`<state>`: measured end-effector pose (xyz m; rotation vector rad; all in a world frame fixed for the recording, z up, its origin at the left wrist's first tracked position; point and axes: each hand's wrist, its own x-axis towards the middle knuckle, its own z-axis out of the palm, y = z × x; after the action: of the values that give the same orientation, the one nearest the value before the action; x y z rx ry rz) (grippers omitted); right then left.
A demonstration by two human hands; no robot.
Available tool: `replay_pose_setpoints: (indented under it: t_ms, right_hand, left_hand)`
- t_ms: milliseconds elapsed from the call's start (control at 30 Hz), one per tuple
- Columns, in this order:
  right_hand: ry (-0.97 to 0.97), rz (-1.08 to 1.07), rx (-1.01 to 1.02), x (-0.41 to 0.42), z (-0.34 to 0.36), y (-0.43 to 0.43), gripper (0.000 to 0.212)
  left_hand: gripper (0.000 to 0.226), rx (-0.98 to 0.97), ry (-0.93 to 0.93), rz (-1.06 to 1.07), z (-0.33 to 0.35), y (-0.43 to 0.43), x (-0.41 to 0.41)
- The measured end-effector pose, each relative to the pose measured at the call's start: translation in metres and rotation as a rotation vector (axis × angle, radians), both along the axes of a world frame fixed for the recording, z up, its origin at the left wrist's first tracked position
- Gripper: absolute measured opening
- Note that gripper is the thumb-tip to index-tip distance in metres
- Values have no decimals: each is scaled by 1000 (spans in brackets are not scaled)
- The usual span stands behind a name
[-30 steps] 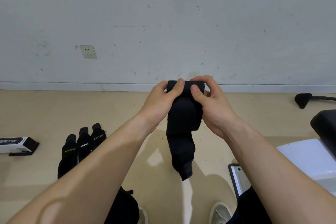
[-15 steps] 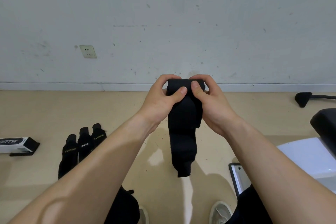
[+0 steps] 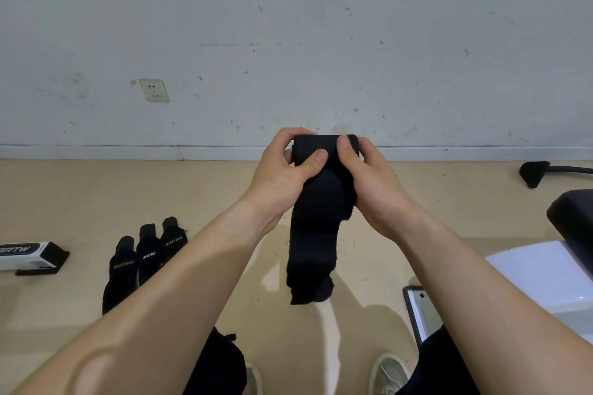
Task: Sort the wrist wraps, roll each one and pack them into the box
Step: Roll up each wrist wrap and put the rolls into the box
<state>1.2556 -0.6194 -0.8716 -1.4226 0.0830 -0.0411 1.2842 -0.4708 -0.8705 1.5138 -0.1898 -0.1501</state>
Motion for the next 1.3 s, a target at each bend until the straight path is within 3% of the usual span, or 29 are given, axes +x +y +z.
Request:
replay_pose_setpoints:
  t_ms: [300,500,733,1033,1300]
  right_hand:
    - [-26,7,69,0,-2,-5,17]
    - [-30,27,-23,2,-3,-8,25]
    - [19,6,-84,5,-1,-5,43]
    - [6,-31,40,2,-1,-9,26]
    - [19,9,7,0,4,-7,33]
  left_hand:
    - [47,42,105,-37,0,-2,-2]
    - [27,-7,76,-39,1,-2,-3]
    - [27,24,-3,-25,-3,-4,-6]
    - [39,58,72,-52,4,-6,-4]
    - [25,-50,94,-51,5,-4,-5]
